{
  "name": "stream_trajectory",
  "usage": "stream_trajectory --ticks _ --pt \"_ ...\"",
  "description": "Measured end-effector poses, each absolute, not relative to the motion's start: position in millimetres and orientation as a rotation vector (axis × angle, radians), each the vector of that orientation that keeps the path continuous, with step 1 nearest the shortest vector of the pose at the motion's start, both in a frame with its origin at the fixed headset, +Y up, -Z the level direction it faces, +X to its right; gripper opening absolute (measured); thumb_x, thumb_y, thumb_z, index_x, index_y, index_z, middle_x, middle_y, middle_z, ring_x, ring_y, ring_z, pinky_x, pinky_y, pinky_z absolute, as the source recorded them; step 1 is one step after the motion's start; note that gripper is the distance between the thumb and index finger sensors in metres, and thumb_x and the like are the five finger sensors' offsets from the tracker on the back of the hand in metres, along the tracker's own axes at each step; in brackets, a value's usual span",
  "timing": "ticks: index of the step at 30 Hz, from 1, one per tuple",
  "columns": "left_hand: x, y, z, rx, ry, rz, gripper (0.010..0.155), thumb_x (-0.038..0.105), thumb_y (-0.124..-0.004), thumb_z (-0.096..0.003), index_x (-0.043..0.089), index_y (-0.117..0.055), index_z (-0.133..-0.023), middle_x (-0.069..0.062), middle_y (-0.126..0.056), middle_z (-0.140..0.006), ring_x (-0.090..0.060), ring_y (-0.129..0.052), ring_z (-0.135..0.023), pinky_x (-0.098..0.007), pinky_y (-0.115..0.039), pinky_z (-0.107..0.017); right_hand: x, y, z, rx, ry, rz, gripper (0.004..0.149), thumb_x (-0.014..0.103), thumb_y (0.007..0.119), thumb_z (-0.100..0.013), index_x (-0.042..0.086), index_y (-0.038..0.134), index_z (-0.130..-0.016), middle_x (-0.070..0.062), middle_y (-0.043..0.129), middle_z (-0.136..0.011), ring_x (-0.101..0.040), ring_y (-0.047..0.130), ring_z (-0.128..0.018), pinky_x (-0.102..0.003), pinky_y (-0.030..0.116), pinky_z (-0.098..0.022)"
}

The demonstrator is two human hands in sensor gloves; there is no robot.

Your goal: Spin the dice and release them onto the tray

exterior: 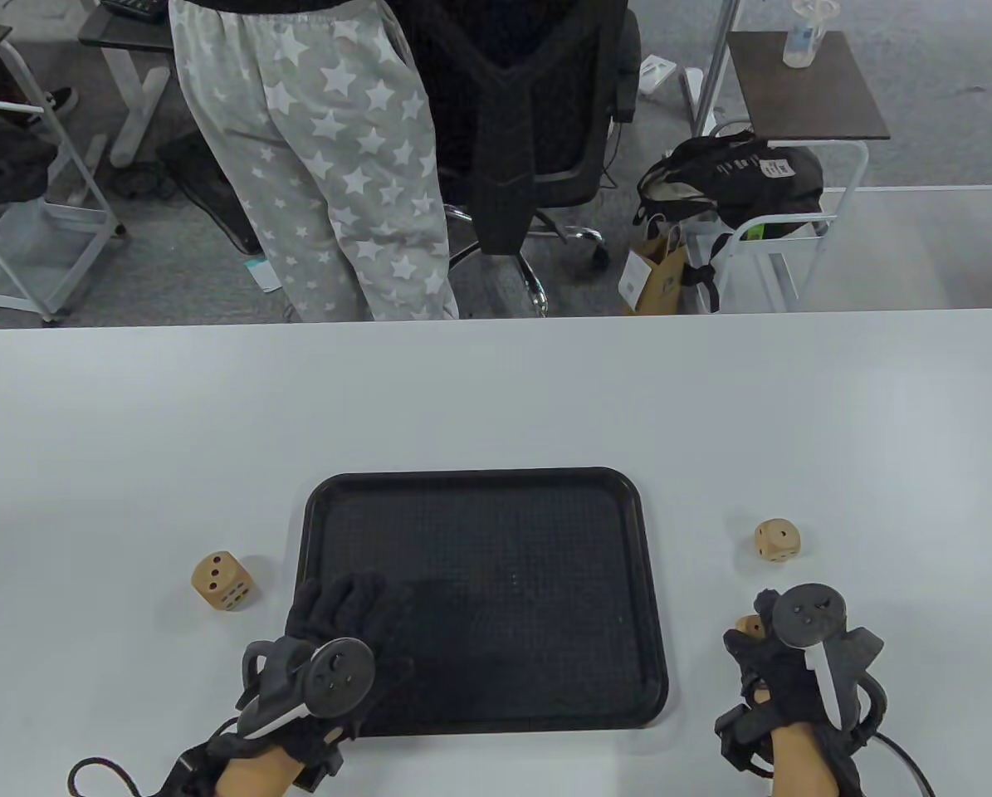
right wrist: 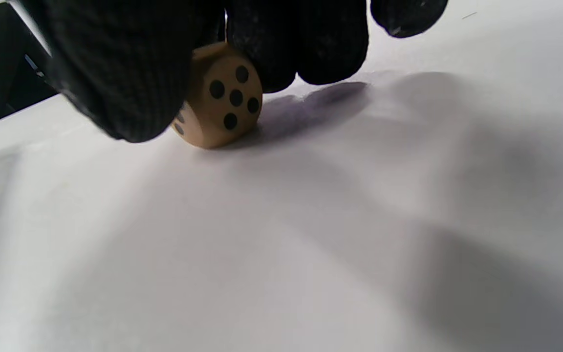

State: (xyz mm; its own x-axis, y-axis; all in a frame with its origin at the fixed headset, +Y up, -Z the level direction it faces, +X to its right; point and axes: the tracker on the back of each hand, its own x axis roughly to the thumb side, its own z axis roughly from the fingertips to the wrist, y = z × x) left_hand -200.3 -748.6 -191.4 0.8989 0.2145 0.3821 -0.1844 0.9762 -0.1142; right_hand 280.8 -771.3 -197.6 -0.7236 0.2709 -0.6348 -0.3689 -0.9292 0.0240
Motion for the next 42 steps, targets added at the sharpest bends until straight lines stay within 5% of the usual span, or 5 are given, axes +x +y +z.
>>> stream_trajectory --ticks 8,18,31,42 --pt "-202 -749 -192 -0.078 -0.398 0.209 0.075 0.061 -0.068 -0.0438 0.035 -0.039 -0.107 -0.01 -0.033 -0.117 -0.043 -0.044 -0.109 -0.071 -0.028 -0.078 271 -766 -198 -0.892 0.143 2.672 0.065 0.039 0.092 -0.038 0.034 0.064 -0.096 -0.003 0.072 -0.096 -0.03 0.075 -0.085 -0.056 0.056 -0.073" --pt "-206 -747 -193 -0.084 -0.385 0.218 0.075 0.061 -0.068 -0.0438 0.035 -0.039 -0.107 -0.01 -0.033 -0.117 -0.043 -0.044 -0.109 -0.071 -0.027 -0.078 210 -735 -196 -0.394 -0.084 2.799 0.064 0.038 0.093 -0.035 0.033 0.068 -0.094 -0.004 0.077 -0.094 -0.03 0.081 -0.081 -0.056 0.064 -0.066" --pt "-206 -747 -195 -0.094 -0.396 0.23 0.075 0.061 -0.068 -0.0437 0.034 -0.039 -0.107 -0.011 -0.032 -0.117 -0.043 -0.043 -0.11 -0.071 -0.027 -0.078 77 -731 -222 0.166 0.356 2.985 0.059 0.032 0.088 -0.039 0.036 0.068 -0.095 -0.002 0.072 -0.101 -0.029 0.078 -0.088 -0.056 0.063 -0.07" --pt "-212 -747 -197 -0.102 -0.387 0.267 0.074 0.06 -0.068 -0.0438 0.034 -0.041 -0.107 -0.011 -0.033 -0.117 -0.043 -0.044 -0.109 -0.071 -0.028 -0.078 8 -748 -240 0.308 0.705 3.116 0.056 0.02 0.083 -0.043 0.038 0.069 -0.094 0.005 0.063 -0.107 -0.026 0.068 -0.099 -0.057 0.054 -0.076"
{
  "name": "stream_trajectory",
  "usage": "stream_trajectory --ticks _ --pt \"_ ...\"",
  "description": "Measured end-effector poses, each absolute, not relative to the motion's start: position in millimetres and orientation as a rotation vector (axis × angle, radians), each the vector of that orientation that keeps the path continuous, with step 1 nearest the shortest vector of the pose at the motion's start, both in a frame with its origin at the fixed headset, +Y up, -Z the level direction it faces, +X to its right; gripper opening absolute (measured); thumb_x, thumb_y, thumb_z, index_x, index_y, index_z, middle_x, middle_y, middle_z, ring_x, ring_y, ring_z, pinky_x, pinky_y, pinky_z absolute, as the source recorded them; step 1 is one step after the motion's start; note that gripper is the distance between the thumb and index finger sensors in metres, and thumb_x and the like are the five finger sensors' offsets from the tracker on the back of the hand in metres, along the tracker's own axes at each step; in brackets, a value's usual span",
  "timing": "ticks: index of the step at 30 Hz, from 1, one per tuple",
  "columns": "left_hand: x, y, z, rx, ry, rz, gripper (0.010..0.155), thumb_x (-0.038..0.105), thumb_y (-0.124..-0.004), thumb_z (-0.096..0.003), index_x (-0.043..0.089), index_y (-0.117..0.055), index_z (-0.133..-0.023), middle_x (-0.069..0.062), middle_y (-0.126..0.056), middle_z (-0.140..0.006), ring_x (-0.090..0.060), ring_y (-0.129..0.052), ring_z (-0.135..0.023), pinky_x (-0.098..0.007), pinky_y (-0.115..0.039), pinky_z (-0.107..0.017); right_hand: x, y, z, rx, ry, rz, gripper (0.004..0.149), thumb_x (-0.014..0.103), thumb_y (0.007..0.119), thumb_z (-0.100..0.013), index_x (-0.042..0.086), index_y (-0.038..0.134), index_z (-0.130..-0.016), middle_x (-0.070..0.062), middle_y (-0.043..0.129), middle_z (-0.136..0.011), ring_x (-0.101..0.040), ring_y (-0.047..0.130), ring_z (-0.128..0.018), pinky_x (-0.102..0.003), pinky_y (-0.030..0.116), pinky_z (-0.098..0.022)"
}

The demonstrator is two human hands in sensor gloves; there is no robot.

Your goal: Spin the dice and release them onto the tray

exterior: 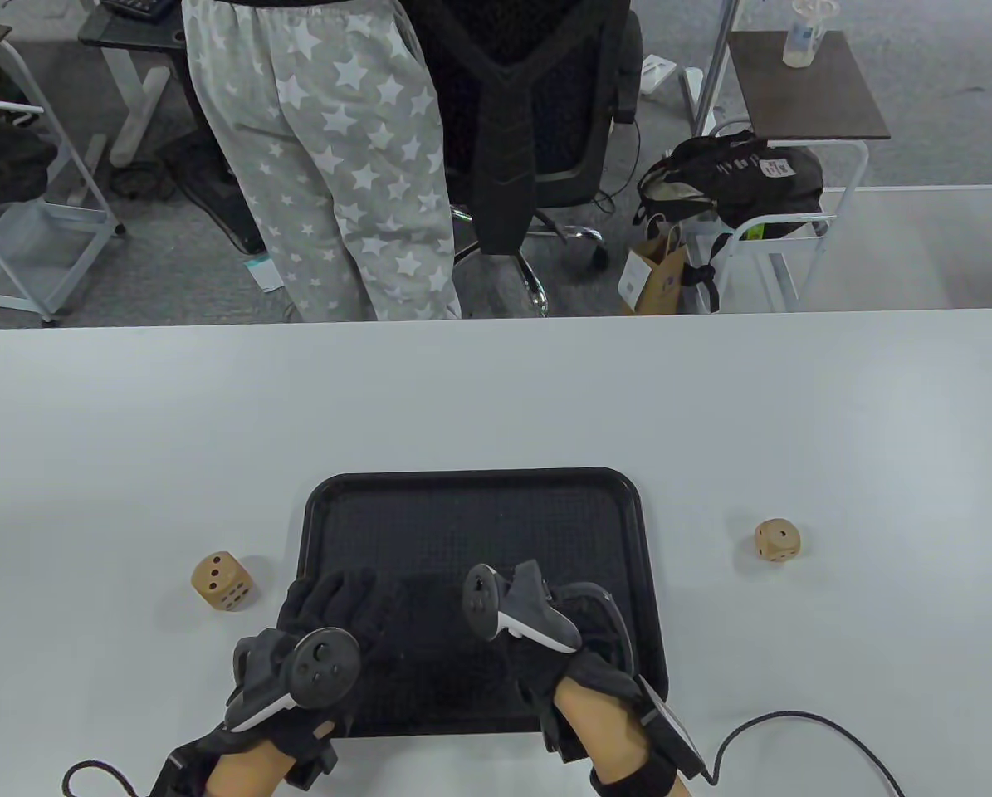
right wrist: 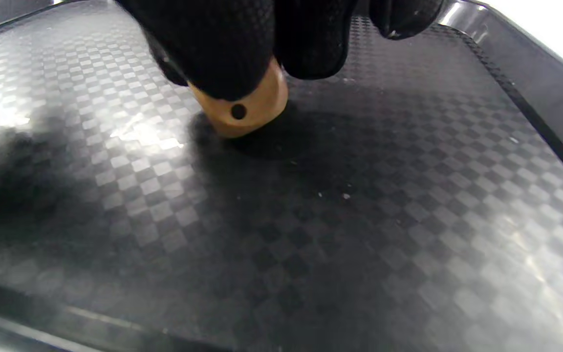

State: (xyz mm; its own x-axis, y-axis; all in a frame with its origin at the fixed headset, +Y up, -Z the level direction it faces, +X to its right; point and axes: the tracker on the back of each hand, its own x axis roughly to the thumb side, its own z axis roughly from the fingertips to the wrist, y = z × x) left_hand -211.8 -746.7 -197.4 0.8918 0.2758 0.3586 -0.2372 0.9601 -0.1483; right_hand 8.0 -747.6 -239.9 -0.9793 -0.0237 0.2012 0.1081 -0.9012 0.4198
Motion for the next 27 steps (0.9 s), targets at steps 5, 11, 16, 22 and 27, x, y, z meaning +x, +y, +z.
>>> stream_trajectory --ticks 5,11,16,22,27 --pt "-213 -746 -198 -0.103 -0.384 0.272 0.074 0.06 -0.068 -0.0439 0.034 -0.041 -0.107 -0.011 -0.033 -0.117 -0.043 -0.044 -0.109 -0.071 -0.028 -0.078 33 -742 -258 0.115 -0.5 -3.117 0.068 0.057 0.068 -0.033 0.027 0.073 -0.094 -0.006 0.096 -0.075 -0.031 0.092 -0.06 -0.055 0.061 -0.069" --pt "-216 -744 -199 -0.093 -0.376 0.289 0.073 0.06 -0.068 -0.0439 0.034 -0.042 -0.107 -0.011 -0.033 -0.117 -0.043 -0.044 -0.109 -0.071 -0.028 -0.078 90 -727 -263 0.383 -0.323 -3.35 0.07 0.061 0.065 -0.034 0.027 0.073 -0.094 -0.007 0.092 -0.08 -0.033 0.088 -0.065 -0.056 0.06 -0.067" --pt "-218 -744 -199 -0.09 -0.372 0.297 0.073 0.061 -0.068 -0.0439 0.034 -0.042 -0.107 -0.011 -0.033 -0.117 -0.043 -0.044 -0.109 -0.071 -0.028 -0.078 125 -714 -257 0.515 -0.199 -3.428 0.07 0.061 0.066 -0.036 0.031 0.066 -0.098 -0.005 0.081 -0.095 -0.033 0.079 -0.081 -0.058 0.055 -0.072" --pt "-217 -744 -199 -0.096 -0.371 0.292 0.074 0.061 -0.068 -0.0439 0.034 -0.042 -0.107 -0.011 -0.033 -0.117 -0.043 -0.044 -0.109 -0.071 -0.028 -0.078 165 -701 -254 0.725 -0.069 -3.416 0.075 0.063 0.07 -0.036 0.042 0.047 -0.105 0.006 0.049 -0.115 -0.027 0.051 -0.108 -0.059 0.04 -0.081" --pt "-218 -744 -199 -0.1 -0.37 0.299 0.073 0.06 -0.068 -0.0439 0.034 -0.042 -0.107 -0.011 -0.033 -0.116 -0.043 -0.044 -0.109 -0.071 -0.028 -0.078 203 -699 -257 0.937 -0.032 -3.384 0.082 0.063 0.072 -0.037 0.049 0.029 -0.106 0.011 0.03 -0.119 -0.024 0.031 -0.115 -0.058 0.029 -0.086"
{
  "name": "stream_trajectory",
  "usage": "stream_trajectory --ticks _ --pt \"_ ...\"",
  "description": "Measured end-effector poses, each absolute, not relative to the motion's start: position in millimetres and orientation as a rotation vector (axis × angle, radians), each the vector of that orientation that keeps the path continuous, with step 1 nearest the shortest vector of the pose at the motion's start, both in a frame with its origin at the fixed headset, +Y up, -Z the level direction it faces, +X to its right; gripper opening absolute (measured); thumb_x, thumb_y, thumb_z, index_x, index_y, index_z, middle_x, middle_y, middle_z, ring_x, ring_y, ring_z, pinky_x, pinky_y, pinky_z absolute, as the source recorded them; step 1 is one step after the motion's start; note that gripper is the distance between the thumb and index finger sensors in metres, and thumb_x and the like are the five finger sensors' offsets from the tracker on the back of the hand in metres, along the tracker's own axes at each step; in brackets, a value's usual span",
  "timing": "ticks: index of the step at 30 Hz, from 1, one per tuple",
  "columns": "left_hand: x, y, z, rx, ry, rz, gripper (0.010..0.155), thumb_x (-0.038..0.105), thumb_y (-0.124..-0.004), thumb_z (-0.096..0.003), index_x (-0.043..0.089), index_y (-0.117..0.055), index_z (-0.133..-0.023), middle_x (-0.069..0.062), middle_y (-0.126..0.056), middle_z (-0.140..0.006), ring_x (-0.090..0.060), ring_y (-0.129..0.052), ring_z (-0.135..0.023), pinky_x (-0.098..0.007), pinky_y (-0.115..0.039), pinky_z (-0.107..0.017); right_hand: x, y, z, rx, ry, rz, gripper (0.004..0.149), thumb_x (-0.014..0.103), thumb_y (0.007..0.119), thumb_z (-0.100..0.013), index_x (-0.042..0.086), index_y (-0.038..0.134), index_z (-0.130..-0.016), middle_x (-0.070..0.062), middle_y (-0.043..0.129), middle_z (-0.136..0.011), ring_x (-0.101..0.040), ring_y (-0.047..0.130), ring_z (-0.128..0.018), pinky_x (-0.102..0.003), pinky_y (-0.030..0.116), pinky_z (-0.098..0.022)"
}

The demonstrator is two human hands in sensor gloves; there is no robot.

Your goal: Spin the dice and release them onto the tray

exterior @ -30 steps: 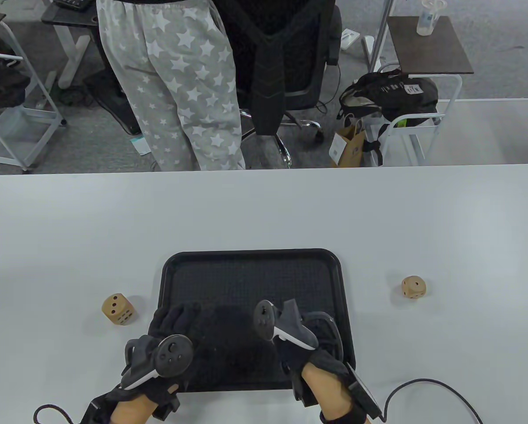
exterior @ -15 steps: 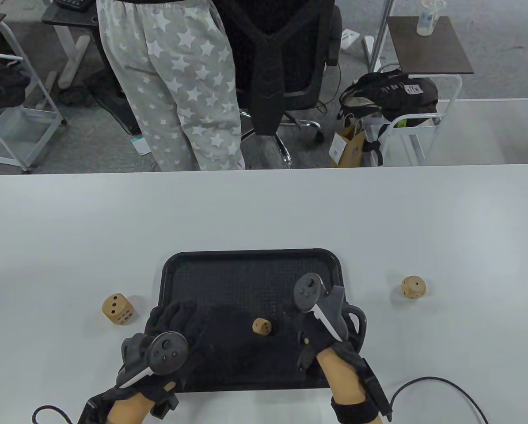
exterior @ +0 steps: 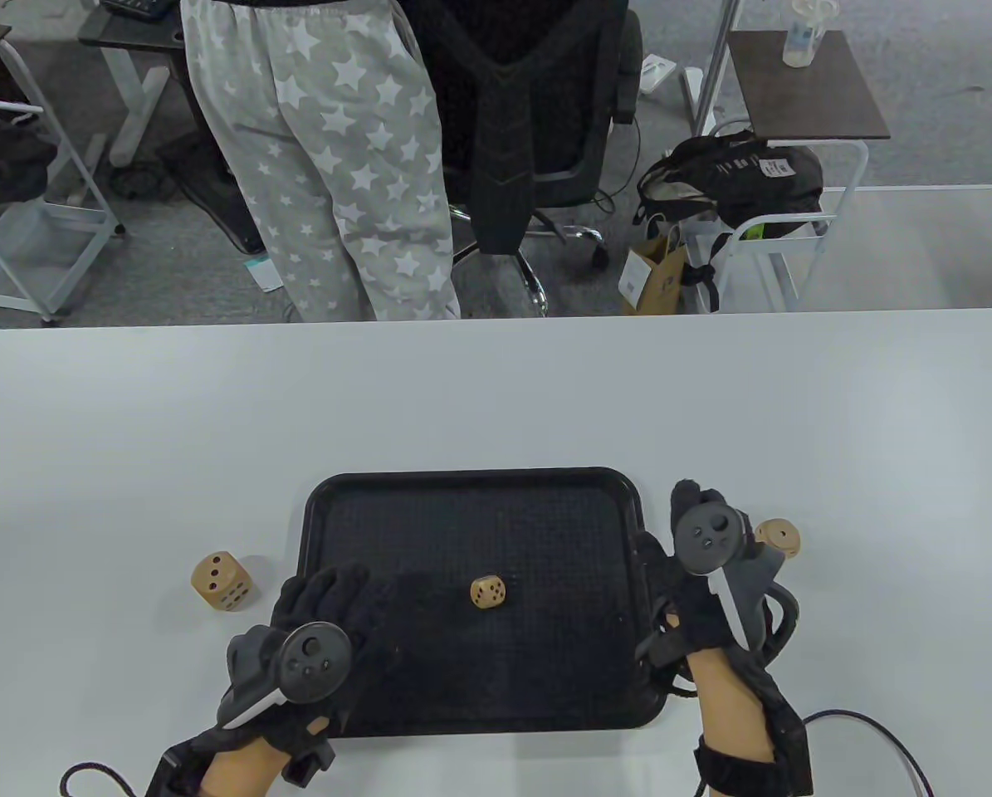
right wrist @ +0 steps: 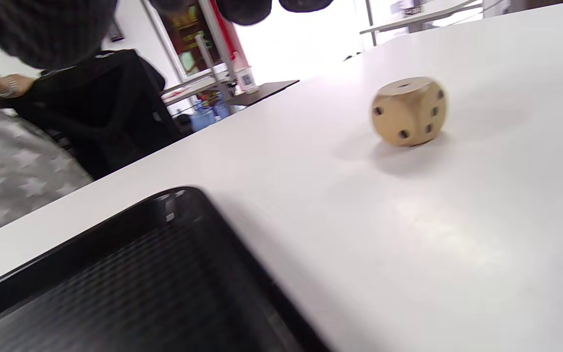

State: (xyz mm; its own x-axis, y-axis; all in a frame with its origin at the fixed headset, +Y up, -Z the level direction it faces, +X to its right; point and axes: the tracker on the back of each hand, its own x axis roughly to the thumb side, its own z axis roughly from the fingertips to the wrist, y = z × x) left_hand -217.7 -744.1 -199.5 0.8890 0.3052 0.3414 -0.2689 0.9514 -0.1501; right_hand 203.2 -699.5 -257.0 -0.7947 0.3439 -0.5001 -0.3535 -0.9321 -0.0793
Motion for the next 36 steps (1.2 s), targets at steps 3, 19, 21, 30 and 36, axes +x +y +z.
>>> stream_trajectory --ticks 3,19,21,30,36 --pt "-218 -744 -199 -0.104 -0.369 0.306 0.073 0.06 -0.068 -0.0439 0.033 -0.042 -0.107 -0.011 -0.033 -0.116 -0.043 -0.044 -0.109 -0.071 -0.028 -0.078 232 -701 -261 -0.869 0.008 2.614 0.084 0.064 0.072 -0.037 0.051 0.025 -0.106 0.013 0.025 -0.12 -0.022 0.026 -0.116 -0.057 0.026 -0.087" --pt "-222 -748 -203 -0.132 -0.36 0.32 0.073 0.06 -0.068 -0.0439 0.033 -0.043 -0.107 -0.011 -0.033 -0.116 -0.043 -0.044 -0.109 -0.071 -0.028 -0.078 304 -770 -270 -1.291 0.211 2.443 0.087 0.06 0.083 -0.039 0.051 0.028 -0.106 0.015 0.035 -0.119 -0.019 0.037 -0.115 -0.054 0.036 -0.087" --pt "-222 -748 -203 -0.134 -0.358 0.32 0.073 0.06 -0.068 -0.044 0.033 -0.043 -0.107 -0.011 -0.033 -0.116 -0.043 -0.044 -0.109 -0.071 -0.028 -0.078 303 -772 -270 -1.303 0.193 2.465 0.084 0.058 0.083 -0.04 0.051 0.031 -0.106 0.015 0.042 -0.118 -0.018 0.042 -0.114 -0.053 0.035 -0.088" --pt "-222 -750 -204 -0.143 -0.351 0.315 0.073 0.06 -0.068 -0.044 0.033 -0.044 -0.107 -0.011 -0.034 -0.116 -0.043 -0.045 -0.109 -0.071 -0.029 -0.078 302 -772 -273 -1.347 0.138 2.478 0.074 0.052 0.082 -0.045 0.05 0.037 -0.104 0.018 0.052 -0.114 -0.012 0.053 -0.111 -0.051 0.036 -0.088" --pt "-224 -750 -204 -0.138 -0.346 0.32 0.073 0.06 -0.068 -0.0439 0.033 -0.044 -0.107 -0.011 -0.034 -0.116 -0.043 -0.045 -0.109 -0.071 -0.029 -0.078 298 -771 -269 -1.294 0.054 2.522 0.073 0.05 0.084 -0.045 0.048 0.041 -0.104 0.015 0.056 -0.112 -0.014 0.057 -0.108 -0.051 0.037 -0.088"
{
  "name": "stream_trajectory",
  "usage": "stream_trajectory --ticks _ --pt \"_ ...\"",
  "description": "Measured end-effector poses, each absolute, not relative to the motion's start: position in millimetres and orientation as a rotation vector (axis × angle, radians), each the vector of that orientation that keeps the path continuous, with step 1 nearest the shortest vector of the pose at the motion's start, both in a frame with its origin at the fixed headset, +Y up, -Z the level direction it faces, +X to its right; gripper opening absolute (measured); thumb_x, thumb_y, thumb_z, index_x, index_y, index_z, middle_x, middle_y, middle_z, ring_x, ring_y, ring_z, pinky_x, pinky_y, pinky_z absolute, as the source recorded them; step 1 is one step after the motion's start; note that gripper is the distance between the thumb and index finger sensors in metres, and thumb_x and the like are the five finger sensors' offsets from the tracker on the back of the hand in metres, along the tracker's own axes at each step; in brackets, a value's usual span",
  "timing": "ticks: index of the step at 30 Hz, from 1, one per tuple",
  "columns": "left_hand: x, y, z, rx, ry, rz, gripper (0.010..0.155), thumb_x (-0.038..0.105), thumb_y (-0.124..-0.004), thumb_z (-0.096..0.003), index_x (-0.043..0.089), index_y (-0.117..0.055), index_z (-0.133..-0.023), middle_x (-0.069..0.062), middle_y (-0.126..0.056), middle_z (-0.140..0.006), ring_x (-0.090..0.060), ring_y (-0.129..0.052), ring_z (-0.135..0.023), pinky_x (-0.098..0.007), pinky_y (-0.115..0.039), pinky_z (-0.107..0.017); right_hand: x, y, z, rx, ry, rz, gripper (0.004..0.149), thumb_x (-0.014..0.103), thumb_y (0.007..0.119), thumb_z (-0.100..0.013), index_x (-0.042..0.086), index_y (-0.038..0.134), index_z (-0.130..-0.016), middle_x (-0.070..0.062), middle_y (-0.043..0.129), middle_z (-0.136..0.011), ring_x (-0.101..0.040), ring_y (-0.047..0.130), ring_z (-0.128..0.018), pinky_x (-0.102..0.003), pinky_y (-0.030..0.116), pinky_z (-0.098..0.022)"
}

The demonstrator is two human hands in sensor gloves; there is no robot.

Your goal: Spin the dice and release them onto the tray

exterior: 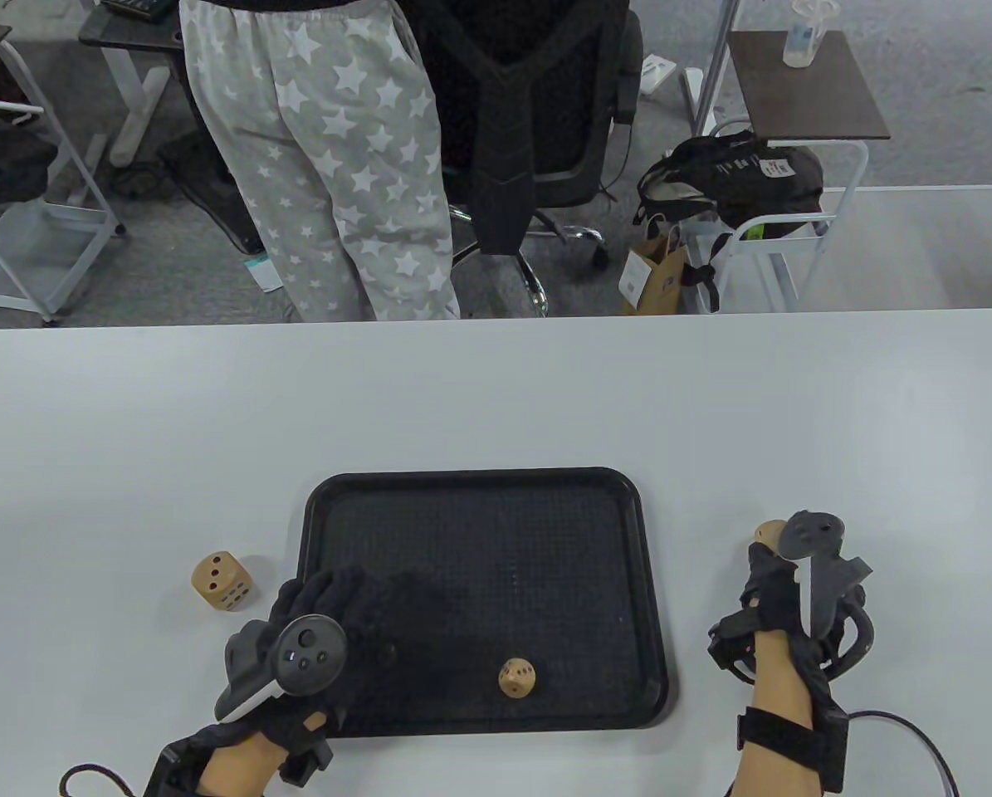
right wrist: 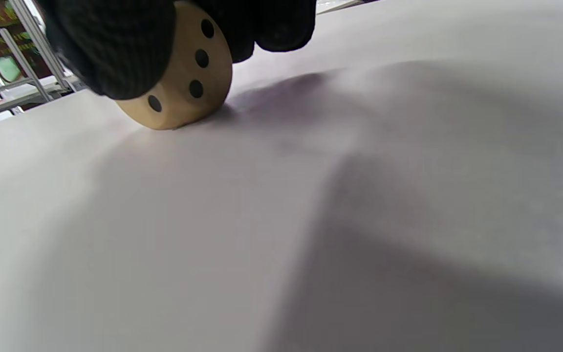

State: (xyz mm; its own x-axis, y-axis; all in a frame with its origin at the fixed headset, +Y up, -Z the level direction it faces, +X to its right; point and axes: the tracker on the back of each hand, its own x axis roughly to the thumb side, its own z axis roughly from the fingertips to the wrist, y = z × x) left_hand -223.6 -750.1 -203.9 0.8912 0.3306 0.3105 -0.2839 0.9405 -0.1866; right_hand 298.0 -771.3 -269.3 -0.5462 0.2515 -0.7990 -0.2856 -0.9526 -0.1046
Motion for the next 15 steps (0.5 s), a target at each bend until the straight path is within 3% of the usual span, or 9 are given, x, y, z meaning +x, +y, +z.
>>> stream_trajectory --ticks 8,13,15 --pt "-225 -750 -204 -0.126 -0.344 0.324 0.073 0.06 -0.068 -0.0439 0.033 -0.044 -0.107 -0.011 -0.034 -0.116 -0.043 -0.045 -0.109 -0.071 -0.029 -0.078 251 -733 -267 -0.939 -0.19 2.607 0.071 0.044 0.088 -0.041 0.042 0.052 -0.102 0.009 0.064 -0.109 -0.02 0.064 -0.104 -0.056 0.044 -0.083" --pt "-229 -747 -204 -0.115 -0.334 0.334 0.073 0.06 -0.068 -0.0438 0.033 -0.044 -0.107 -0.011 -0.034 -0.116 -0.044 -0.045 -0.109 -0.071 -0.029 -0.078 210 -712 -267 -0.605 -0.216 2.667 0.07 0.04 0.09 -0.039 0.038 0.058 -0.101 0.004 0.069 -0.106 -0.024 0.068 -0.1 -0.059 0.051 -0.077" --pt "-231 -746 -204 -0.108 -0.331 0.341 0.072 0.06 -0.068 -0.044 0.033 -0.044 -0.107 -0.011 -0.034 -0.116 -0.044 -0.045 -0.109 -0.071 -0.029 -0.078 190 -707 -266 -0.467 -0.139 2.697 0.069 0.039 0.089 -0.039 0.038 0.058 -0.101 0.004 0.068 -0.107 -0.024 0.068 -0.101 -0.058 0.052 -0.076"
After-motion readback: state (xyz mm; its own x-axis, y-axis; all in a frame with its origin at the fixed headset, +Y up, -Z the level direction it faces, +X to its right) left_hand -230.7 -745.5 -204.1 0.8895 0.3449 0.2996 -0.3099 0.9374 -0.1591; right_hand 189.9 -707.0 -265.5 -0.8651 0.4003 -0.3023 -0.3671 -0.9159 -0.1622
